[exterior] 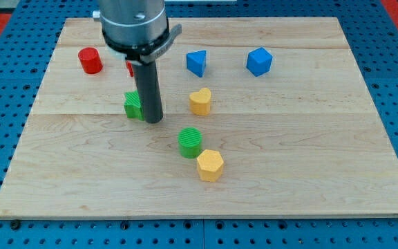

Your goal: Move your arm closer to blue cube

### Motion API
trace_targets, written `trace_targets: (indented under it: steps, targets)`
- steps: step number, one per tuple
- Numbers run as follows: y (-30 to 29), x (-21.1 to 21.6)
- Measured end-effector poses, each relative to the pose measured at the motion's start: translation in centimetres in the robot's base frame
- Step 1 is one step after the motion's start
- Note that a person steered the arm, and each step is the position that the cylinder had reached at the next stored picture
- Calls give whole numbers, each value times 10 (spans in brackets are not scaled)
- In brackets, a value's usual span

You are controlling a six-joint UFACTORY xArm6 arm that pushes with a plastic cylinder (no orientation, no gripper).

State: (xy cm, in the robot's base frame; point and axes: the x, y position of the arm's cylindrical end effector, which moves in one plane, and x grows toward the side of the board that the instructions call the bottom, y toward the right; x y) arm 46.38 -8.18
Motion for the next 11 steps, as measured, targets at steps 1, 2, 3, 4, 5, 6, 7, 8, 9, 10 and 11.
trace_targets:
  steps: [1, 2, 3, 4, 5, 6, 7, 8, 9, 10, 11]
  targets:
    - [-31, -11]
    - [4, -50]
    - [72, -62]
    - [124, -88]
    - [138, -118]
    - [143, -148]
    - [148, -180]
    - [227, -176]
    - [233, -159]
    - [174, -120]
    - [106, -99]
